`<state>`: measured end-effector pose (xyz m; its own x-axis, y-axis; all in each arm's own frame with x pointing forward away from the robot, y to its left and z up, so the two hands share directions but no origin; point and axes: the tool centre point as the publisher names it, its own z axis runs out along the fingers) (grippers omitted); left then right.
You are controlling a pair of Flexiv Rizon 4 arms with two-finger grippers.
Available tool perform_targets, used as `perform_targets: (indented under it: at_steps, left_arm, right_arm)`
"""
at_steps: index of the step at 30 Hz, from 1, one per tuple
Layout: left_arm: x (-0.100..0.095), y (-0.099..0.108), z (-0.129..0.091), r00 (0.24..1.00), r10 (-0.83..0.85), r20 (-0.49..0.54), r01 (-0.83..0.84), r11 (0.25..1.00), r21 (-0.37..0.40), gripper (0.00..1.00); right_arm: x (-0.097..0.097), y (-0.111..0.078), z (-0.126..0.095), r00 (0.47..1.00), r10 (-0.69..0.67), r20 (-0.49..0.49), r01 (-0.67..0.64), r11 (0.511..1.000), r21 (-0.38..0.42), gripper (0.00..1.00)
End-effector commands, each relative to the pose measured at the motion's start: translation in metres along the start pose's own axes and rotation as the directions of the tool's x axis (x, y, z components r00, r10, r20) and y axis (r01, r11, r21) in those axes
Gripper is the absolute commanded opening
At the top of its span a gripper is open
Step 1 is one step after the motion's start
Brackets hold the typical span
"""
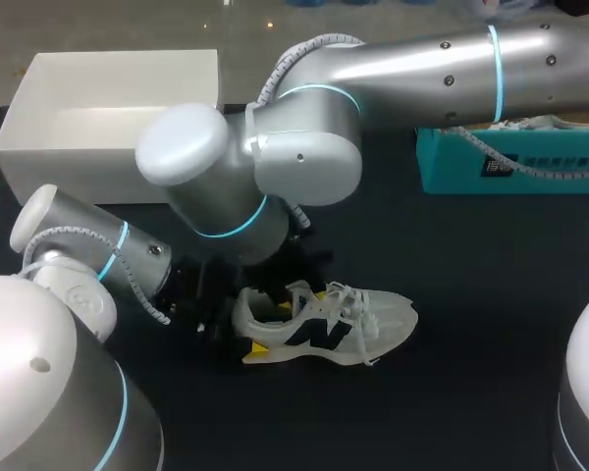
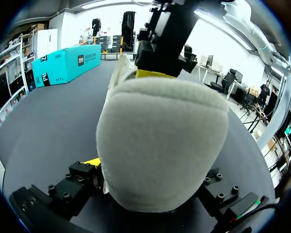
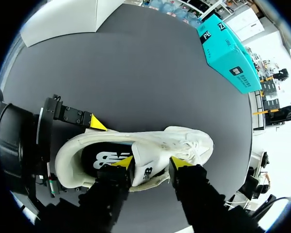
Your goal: Take the shoe out of the shoebox, open the shoe tongue, remove and reinsert the insole, then place the shoe into the shoebox
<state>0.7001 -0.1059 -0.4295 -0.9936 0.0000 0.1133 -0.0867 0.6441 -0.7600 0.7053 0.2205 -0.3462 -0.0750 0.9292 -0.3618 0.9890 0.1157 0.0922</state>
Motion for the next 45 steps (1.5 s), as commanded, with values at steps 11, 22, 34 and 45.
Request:
perform_targets:
  at_steps: [11,22,34,45]
  left_arm:
    - [0.003,0.002,0.005,1.000,-0.002,0.000,0.002,1.000,-0.008,0.00]
    - [0.003,0.002,0.005,1.000,-0.002,0.000,0.002,1.000,-0.008,0.00]
    - [0.003,0.002,0.005,1.000,-0.002,0.000,0.002,1.000,-0.008,0.00]
    - [0.003,0.002,0.005,1.000,-0.002,0.000,0.002,1.000,-0.008,0.00]
  right_arm:
    - [-0.037,-0.009,0.003,0.959,0.283,-0.014,-0.281,0.957,0.075,0.00]
    - [-0.079,-0.002,0.004,0.919,0.349,-0.184,-0.312,0.928,0.202,0.00]
    - [-0.088,-0.003,0.007,0.892,0.386,-0.233,-0.335,0.914,0.230,0.00]
    - [-0.088,-0.003,0.007,0.892,0.386,-0.233,-0.335,0.914,0.230,0.00]
